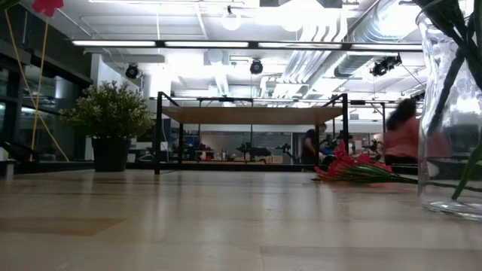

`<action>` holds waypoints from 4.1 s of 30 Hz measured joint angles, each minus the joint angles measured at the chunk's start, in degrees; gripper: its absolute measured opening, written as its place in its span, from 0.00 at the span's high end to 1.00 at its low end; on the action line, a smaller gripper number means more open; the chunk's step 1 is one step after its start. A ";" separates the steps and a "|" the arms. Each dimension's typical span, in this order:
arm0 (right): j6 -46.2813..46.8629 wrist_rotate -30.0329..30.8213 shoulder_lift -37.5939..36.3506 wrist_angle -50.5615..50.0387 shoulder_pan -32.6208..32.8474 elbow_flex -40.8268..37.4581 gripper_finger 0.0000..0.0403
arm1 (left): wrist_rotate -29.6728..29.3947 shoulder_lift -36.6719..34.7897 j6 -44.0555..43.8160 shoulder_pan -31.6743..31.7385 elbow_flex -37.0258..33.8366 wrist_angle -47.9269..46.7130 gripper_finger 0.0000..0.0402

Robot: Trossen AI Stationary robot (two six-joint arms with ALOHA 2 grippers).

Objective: Pick and place flowers into a vace then onto a shelf
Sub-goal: Put the red flower into the left transparent vase, then put the orange flowers into the left transparent vase

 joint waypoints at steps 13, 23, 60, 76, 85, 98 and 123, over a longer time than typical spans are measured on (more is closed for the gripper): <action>0.00 0.00 0.00 -0.01 0.01 0.00 0.52 | -0.22 -0.07 -0.13 0.00 0.00 1.87 0.54; 0.00 0.00 0.00 -0.01 0.01 -0.01 0.52 | 1.63 -0.09 7.71 0.00 7.08 2.02 0.40; 2.07 10.29 0.00 -13.87 -0.01 -0.01 0.52 | 5.46 -0.09 21.58 -0.07 19.14 3.93 0.38; 12.66 30.37 0.00 -36.03 -0.01 -0.02 0.52 | 3.87 -0.09 33.47 -0.02 28.24 7.36 0.38; 23.93 37.31 -0.29 -49.26 -0.38 -0.14 0.52 | 3.82 -0.07 35.15 0.00 29.38 9.77 0.38; 40.63 29.86 -2.17 -49.58 -9.04 -0.15 0.52 | 2.06 -0.07 35.56 0.00 29.38 9.37 0.38; 43.71 -4.06 8.03 -49.57 -27.10 -0.15 0.52 | 2.92 -0.09 52.18 -0.13 42.42 -0.66 0.38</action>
